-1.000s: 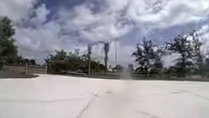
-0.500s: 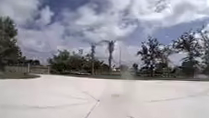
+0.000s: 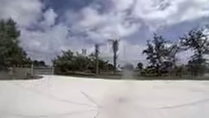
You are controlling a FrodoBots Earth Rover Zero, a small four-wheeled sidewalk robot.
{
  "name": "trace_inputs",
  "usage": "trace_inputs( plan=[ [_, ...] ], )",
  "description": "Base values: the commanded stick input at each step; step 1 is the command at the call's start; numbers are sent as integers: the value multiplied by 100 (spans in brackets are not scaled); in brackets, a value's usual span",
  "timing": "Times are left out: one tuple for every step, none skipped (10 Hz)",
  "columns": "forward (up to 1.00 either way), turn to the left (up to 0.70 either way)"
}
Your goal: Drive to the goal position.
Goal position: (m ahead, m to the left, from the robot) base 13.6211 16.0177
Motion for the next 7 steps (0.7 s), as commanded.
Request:
trace_inputs(
  plan=[
    [69,1],
    [69,1],
    [69,1],
    [69,1],
    [69,1],
    [69,1],
    [69,1]
  ],
)
